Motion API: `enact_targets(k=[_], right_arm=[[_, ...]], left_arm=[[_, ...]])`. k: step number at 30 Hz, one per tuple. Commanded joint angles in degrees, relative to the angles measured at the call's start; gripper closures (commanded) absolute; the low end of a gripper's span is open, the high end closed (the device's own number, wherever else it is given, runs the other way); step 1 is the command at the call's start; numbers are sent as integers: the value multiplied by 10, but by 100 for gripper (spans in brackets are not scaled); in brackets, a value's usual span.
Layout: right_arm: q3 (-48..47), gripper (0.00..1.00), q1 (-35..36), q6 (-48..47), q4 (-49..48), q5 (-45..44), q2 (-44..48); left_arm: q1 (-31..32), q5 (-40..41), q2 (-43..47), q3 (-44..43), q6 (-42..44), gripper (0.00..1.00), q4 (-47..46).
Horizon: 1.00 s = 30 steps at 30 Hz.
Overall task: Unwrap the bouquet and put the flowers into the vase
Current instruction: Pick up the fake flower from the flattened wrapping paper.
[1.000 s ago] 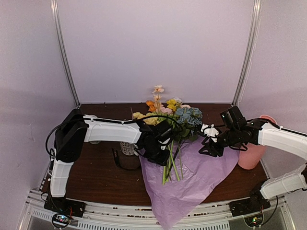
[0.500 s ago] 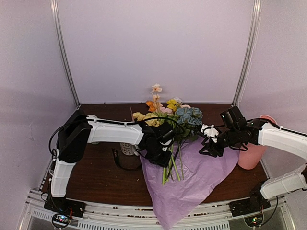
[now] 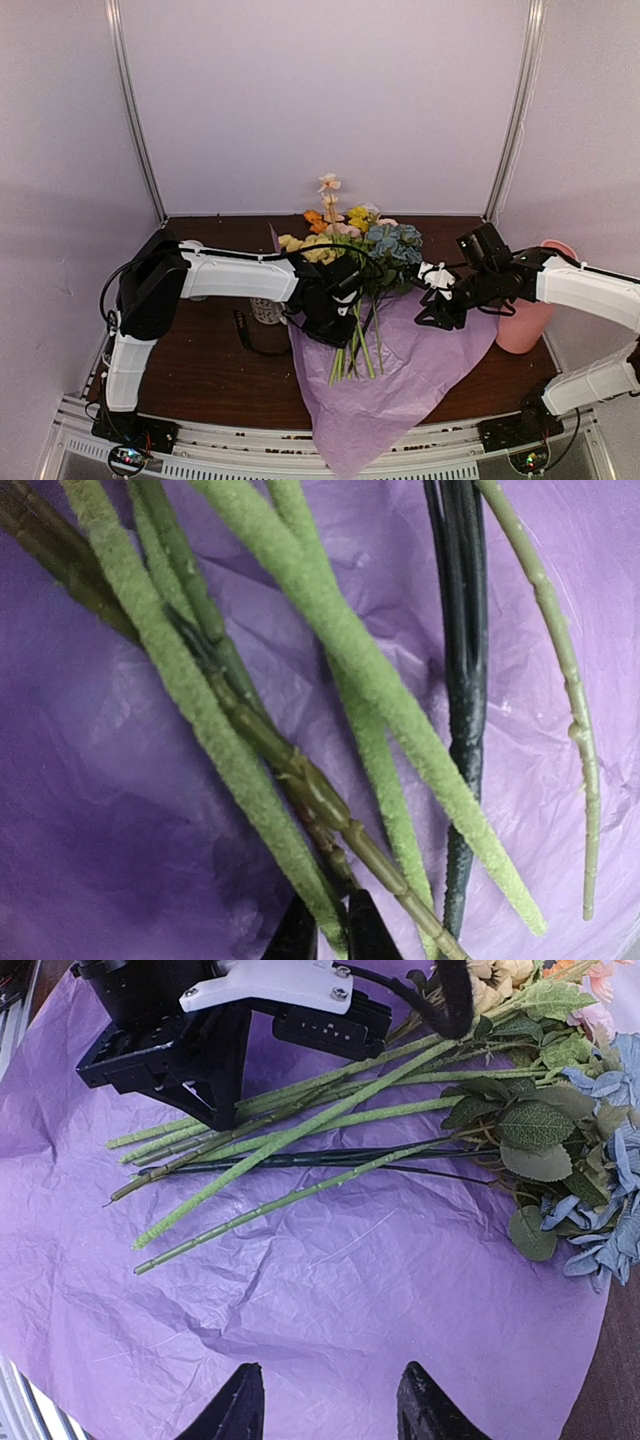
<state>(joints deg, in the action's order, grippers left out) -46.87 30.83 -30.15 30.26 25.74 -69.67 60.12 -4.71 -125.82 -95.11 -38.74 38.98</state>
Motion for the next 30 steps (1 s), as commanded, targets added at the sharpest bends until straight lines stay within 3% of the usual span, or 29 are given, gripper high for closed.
enact_targets(k=[1,7,13,30], right_arm=[[-6,53,-2,-5,8,11,-3],[-5,53,-2,-6,8,11,-3],[-5,53,-1,-8,10,13,-5],[-6,53,-2,-9,11,14,-8]], left_arm=[[4,13,23,0,-2,89,-8],[4,11,23,3,-4,75,-7],[4,7,40,34,-9,100,-11],[4,35,108,75,-27,100,-46]])
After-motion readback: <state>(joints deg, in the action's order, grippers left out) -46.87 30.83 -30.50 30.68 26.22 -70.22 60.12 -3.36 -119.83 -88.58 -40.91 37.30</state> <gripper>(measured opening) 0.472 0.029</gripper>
